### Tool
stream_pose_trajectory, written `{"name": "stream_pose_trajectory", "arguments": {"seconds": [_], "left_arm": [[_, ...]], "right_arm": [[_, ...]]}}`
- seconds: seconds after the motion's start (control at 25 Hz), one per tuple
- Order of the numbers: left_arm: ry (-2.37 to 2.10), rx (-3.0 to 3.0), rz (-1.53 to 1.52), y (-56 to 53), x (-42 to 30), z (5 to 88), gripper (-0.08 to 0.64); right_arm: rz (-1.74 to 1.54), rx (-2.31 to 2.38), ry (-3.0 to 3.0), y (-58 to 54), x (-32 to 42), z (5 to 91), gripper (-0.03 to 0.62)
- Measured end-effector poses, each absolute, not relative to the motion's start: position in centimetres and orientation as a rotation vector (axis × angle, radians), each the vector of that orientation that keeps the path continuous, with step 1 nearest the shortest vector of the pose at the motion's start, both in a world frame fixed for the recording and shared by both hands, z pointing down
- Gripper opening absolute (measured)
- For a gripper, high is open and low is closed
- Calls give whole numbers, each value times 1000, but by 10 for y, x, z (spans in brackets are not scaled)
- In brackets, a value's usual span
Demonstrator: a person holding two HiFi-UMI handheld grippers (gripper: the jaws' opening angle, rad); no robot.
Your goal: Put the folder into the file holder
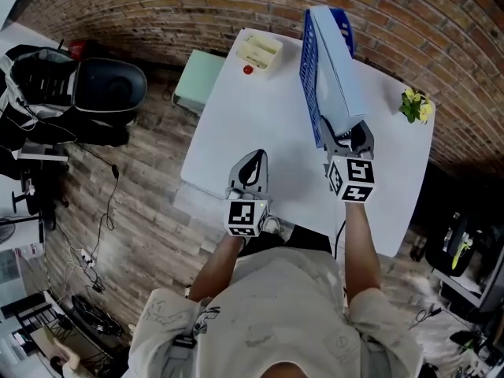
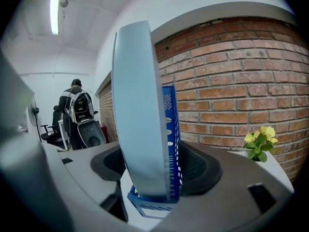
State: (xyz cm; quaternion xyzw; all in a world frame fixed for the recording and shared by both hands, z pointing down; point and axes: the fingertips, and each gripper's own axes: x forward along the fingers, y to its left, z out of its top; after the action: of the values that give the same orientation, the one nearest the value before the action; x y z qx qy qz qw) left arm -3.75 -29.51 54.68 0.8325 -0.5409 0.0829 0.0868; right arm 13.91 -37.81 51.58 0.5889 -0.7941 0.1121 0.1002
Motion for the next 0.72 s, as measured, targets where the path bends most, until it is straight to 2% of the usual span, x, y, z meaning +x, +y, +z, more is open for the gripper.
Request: {"name": "stream_pose_trajectory", "arguments": {"seconds": [0.2,0.72], "left_arm": [[-1607,2501,217,-294,-39,537,14],[-1589,2587,110,-289,-49,503,14]], "right_arm": [[306,1760,-2349,-373,140,501,351],[47,1883,-2381,-337,135,410,362]]}}
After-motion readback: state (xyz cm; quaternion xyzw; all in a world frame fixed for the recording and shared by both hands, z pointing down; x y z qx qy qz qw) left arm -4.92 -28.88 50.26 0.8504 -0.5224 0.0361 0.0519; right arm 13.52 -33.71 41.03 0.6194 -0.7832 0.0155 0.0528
